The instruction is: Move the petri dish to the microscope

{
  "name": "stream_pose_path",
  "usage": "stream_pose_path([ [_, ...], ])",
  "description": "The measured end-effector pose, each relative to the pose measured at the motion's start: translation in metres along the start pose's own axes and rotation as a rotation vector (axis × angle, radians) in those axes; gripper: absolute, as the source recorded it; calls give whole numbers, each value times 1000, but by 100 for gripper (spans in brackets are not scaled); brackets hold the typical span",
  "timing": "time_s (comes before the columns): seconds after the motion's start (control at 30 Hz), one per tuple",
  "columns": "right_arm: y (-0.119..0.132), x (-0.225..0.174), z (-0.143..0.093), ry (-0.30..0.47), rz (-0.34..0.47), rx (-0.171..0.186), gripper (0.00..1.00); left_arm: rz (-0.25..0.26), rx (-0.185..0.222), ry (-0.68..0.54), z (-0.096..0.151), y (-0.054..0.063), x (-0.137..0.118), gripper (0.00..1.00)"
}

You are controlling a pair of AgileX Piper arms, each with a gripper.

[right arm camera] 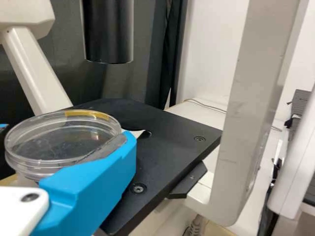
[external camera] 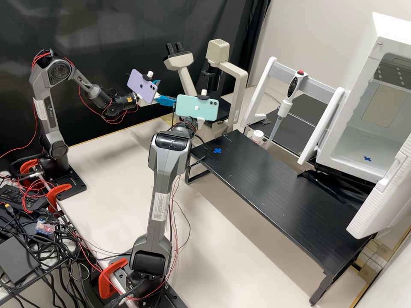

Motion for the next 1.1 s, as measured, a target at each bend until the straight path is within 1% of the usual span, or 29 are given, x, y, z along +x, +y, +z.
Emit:
stream_pose_path([
  [0.07, 0, 0, 0, 1, 0, -2, 100, 0, 0, 0, 0, 0, 0, 100],
  [0.27, 0, 0, -1, 12, -3, -32, 100, 0, 0, 0, 0, 0, 0, 100],
  [0.4, 2, 0, 4, 24, 9, -36, 100, 0, 0, 0, 0, 0, 0, 100],
  [0.57, 0, -6, 16, 22, 41, -24, 100, 0, 0, 0, 0, 0, 0, 100],
  [0.6, -1, -10, 18, 22, 48, -30, 100, 0, 0, 0, 0, 0, 0, 100],
  [0.63, -1, -14, 18, 25, 53, -27, 100, 0, 0, 0, 0, 0, 0, 100],
  [0.67, 2, -23, 18, 30, 66, -17, 100, 0, 0, 0, 0, 0, 0, 100],
  [0.7, -1, -28, 21, 16, 46, -7, 100, 0, 0, 0, 0, 0, 0, 100],
  [0.73, -1, -33, 23, 11, 43, 3, 100, 0, 0, 0, 0, 0, 0, 100],
  [0.9, 2, -70, 28, 28, 74, 16, 100, 0, 0, 0, 0, 0, 0, 100],
  [0.97, 6, -86, 27, 59, 117, 25, 100, 0, 0, 0, 0, 0, 0, 100],
  [1.03, 11, -103, 26, 94, 160, 25, 100, 0, 0, 0, 0, 0, 0, 100],
  [1.07, 12, -111, 26, 113, 178, 14, 100, 0, 0, 0, 0, 0, 0, 100],
  [1.1, 12, -116, 26, 120, 184, 11, 100, 0, 0, 0, 0, 0, 0, 100],
])
